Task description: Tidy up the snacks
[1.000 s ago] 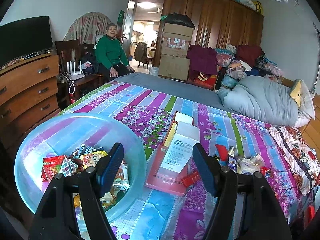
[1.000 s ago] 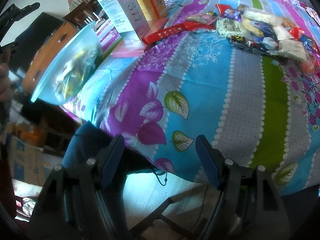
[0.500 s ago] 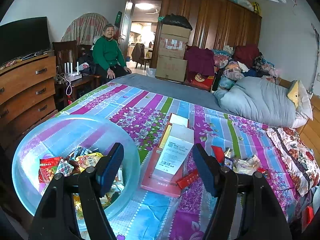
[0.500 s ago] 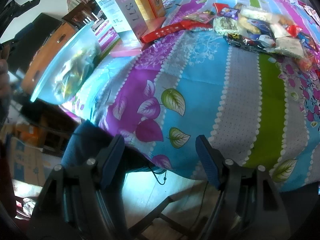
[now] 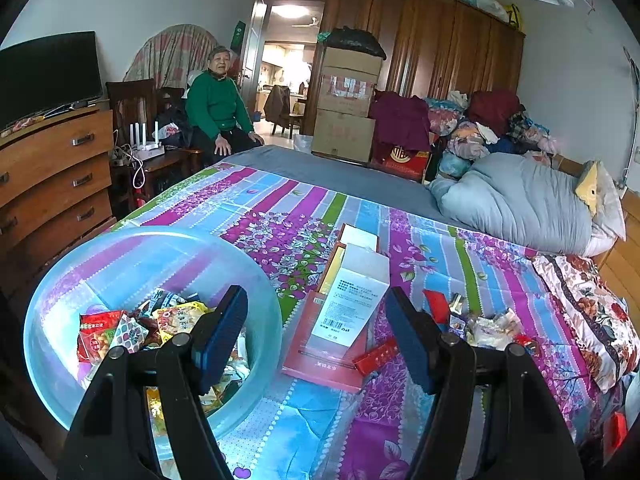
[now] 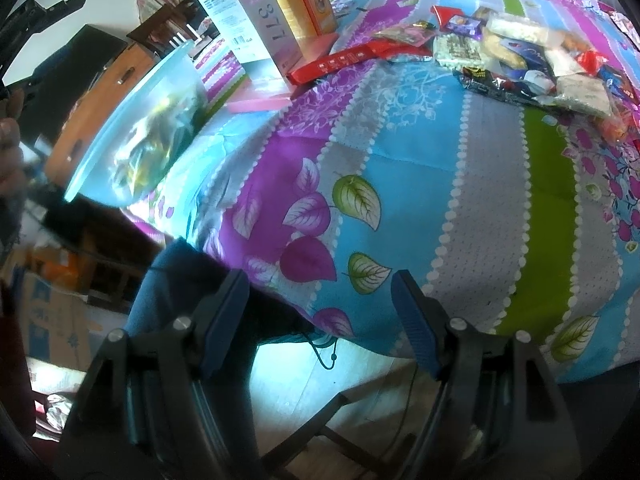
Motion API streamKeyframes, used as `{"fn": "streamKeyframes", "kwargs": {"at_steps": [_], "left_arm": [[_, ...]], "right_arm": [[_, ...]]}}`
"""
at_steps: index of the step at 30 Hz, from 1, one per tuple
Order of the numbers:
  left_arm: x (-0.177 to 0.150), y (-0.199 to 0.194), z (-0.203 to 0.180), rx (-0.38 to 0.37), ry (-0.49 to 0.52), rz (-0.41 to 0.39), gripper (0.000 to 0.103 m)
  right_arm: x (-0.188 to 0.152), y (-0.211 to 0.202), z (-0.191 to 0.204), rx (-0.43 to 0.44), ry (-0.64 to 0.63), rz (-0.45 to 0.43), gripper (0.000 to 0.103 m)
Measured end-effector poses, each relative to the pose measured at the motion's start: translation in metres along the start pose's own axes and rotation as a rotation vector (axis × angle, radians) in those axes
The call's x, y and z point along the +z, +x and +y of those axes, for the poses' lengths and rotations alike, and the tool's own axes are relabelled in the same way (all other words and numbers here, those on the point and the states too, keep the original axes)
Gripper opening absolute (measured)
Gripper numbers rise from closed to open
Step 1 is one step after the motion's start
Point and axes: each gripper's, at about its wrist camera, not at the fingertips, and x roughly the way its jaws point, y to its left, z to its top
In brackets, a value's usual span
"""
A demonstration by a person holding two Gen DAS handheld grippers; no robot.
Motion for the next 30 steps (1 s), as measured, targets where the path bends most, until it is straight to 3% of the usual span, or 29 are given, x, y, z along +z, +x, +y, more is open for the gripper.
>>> {"fn": "streamKeyframes", "kwargs": {"at_steps": [12, 18, 20, 21, 26, 30], "left_arm": [[-0.004, 0.004, 0.0, -0.012, 0.0, 0.023, 0.073], [-0.017, 0.009, -0.015, -0.049, 0.035, 0.058, 0.073], [-0.025, 0.014, -0.024, -0.069, 0.048, 0.075, 0.073], [-0.028, 0.016, -0.028, -0.078, 0.055, 0.081, 0.073], [-0.046, 0.026, -0.046, -0.117, 0.097, 0.108, 0.073], [-0.064, 0.037, -0.05, -0.136, 0.115, 0.146, 0.073]], "right_arm": [[-0.001, -0.003, -0.001, -0.007, 0.005, -0.01, 0.075], [0.013, -0.023, -0.025, -0.019, 0.025, -0.078, 0.074], [0.033, -0.036, -0.039, -0.041, 0.017, -0.112, 0.058], [0.041, -0.041, -0.042, -0.05, 0.011, -0.124, 0.055], [0.118, -0.056, -0.057, -0.1, -0.052, -0.225, 0.055], [0.187, -0.014, -0.061, -0.124, -0.117, -0.184, 0.056]]}}
